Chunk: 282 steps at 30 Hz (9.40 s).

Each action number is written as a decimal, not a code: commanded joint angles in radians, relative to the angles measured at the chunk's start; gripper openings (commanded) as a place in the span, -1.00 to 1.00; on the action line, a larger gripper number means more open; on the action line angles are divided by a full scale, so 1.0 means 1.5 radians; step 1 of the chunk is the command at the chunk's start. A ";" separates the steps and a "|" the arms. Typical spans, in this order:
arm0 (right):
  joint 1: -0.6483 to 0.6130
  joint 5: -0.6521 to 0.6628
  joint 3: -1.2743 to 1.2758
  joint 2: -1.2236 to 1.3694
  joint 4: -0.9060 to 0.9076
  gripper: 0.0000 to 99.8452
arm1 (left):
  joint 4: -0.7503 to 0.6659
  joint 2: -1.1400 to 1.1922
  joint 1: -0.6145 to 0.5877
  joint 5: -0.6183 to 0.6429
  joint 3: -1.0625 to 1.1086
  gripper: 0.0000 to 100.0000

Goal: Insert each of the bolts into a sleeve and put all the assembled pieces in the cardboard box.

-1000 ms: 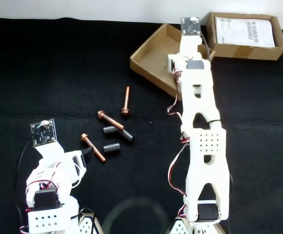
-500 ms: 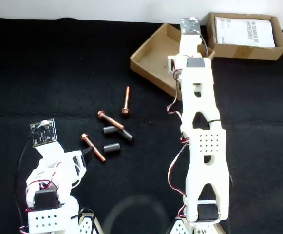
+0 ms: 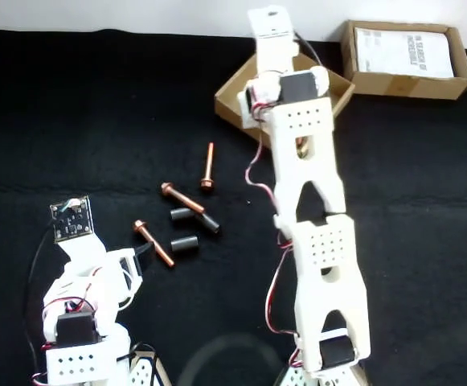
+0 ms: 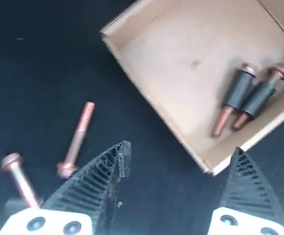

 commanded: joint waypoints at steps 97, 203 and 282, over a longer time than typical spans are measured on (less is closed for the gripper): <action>-0.118 0.285 0.425 -0.230 0.023 -0.98 | -0.003 -0.005 -0.005 0.003 0.012 -0.36; 0.115 0.286 1.278 -1.054 -0.105 -0.98 | 0.394 1.870 0.119 0.365 -1.714 -0.98; -0.114 -0.095 1.688 -1.059 -1.265 -0.98 | -0.214 0.395 0.207 -0.040 -0.694 -0.98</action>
